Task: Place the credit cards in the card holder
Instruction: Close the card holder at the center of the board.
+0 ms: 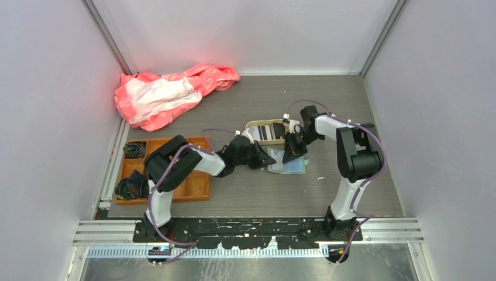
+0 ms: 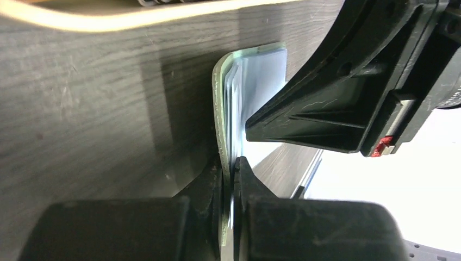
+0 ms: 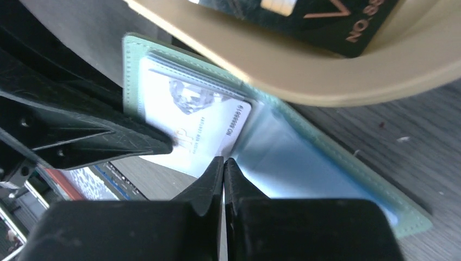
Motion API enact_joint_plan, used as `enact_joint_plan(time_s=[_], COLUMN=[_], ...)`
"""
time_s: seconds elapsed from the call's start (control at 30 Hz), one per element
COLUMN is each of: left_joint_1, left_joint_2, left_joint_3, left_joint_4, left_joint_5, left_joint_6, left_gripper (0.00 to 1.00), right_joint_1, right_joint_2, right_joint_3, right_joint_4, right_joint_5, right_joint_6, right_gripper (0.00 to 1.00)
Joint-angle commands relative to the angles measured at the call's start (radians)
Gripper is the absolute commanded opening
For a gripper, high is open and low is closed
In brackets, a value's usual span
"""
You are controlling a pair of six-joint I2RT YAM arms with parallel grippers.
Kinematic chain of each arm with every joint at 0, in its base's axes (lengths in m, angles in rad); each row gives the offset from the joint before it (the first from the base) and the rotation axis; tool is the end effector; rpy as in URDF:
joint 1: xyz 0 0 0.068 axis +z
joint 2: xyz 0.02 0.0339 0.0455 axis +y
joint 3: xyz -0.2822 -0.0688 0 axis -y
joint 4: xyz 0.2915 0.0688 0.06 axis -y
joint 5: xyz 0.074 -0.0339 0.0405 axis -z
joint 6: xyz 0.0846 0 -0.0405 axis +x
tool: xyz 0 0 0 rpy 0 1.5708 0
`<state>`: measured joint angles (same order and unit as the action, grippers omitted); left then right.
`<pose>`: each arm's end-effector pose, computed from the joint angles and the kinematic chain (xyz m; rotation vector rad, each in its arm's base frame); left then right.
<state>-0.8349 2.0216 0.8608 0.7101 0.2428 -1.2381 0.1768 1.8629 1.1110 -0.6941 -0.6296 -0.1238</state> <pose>0.2901 -0.3507 0.0561 -0.2977 2.3644 -1.4299 0.3583 0.1146 0.0872 -0.4906 2.8468 0.9449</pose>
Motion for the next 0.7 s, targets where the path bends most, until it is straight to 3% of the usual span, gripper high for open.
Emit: enact_joint_plan(time_s=[0.0,0.17,0.33,0.47,0.67], left_joint_1=[-0.012,-0.05,-0.09,-0.12,-0.15], left_joint_2=[-0.163,-0.336,-0.335,-0.248,-0.09], left_joint_3=[0.042,0.15,0.324,0.466,0.655], left_joint_4=[-0.42,-0.944,-1.304,-1.441,-1.541], left_joint_5=[-0.099,-0.308,-0.45,-0.466,-0.449], left_joint_6=[0.128,0.275,0.344,0.379,0.443], left_gripper=[0.0,0.0,0.0,0.01,0.18], right_joint_1=[-0.027,-0.086,-0.089,-0.088,-0.087], right_joint_2=[-0.102,-0.267,-0.329,-0.255,-0.156], right_joint_3=[0.044,-0.015,-0.067,-0.056,-0.047], right_joint_4=[-0.067,-0.039,0.036,0.029,0.019], right_joint_5=[-0.095,-0.154,-0.096,-0.074,-0.081], right_joint_6=[-0.075,-0.12,-0.079,-0.044,-0.007], right_gripper=[0.1,0.23,0.33,0.33,0.35])
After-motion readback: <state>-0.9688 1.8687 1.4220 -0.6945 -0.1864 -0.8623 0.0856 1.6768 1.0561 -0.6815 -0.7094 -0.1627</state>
